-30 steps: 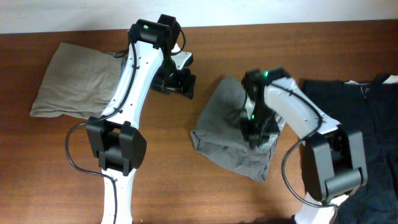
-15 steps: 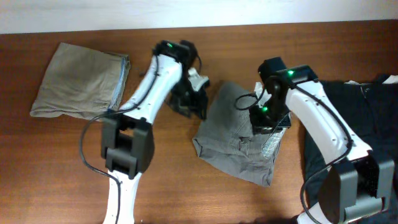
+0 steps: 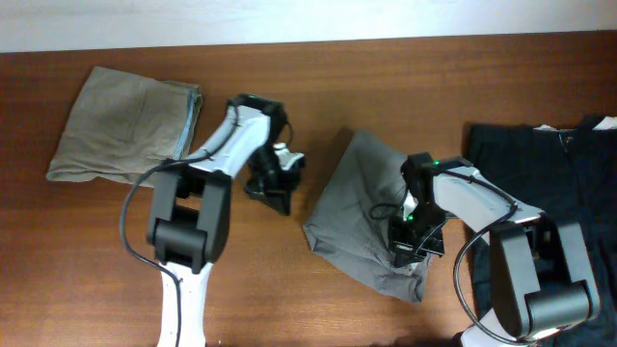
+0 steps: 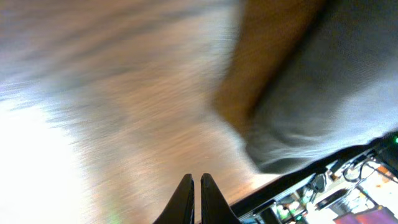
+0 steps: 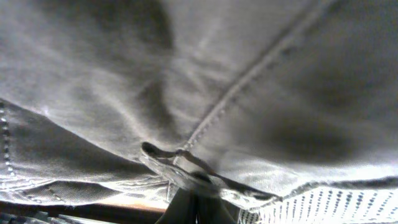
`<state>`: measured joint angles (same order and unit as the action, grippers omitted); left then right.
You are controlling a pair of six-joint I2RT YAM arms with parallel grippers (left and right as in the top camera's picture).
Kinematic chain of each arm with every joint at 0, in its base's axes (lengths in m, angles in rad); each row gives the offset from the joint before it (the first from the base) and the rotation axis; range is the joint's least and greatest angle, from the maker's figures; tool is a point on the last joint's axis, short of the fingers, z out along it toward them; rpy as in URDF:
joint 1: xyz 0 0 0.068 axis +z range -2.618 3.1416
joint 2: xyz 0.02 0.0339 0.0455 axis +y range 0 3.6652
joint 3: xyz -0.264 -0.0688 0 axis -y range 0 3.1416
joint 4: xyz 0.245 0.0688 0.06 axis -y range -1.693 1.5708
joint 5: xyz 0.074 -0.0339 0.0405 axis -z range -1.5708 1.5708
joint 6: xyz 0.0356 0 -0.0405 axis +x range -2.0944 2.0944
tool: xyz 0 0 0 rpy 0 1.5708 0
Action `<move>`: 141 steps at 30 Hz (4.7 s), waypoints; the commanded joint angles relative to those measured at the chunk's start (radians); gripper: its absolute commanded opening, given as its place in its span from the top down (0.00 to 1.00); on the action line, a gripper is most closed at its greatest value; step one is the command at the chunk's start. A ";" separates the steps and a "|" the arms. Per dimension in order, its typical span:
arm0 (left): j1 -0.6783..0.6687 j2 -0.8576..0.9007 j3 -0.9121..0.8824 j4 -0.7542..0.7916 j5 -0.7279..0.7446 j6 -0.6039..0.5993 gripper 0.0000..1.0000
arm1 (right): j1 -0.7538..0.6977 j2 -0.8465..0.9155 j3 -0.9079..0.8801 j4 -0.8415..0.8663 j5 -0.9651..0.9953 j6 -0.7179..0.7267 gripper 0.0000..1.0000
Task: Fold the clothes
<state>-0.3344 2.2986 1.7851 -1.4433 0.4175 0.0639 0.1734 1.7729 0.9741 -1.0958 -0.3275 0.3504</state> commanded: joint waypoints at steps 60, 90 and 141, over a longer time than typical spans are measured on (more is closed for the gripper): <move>0.132 -0.019 0.594 -0.013 0.168 0.027 0.91 | 0.003 0.040 0.258 0.153 0.100 -0.084 0.96; 0.101 -0.019 0.341 0.097 -0.055 -0.090 0.13 | -0.017 0.053 0.279 0.198 0.004 -0.115 0.96; 0.288 -0.358 -0.341 0.870 0.406 -0.481 1.00 | -0.043 0.053 0.614 -0.124 0.013 -0.171 0.96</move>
<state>-0.1116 2.0510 1.3872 -0.5999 0.7998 -0.4477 0.1341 1.8641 1.5146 -1.2003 -0.3191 0.1959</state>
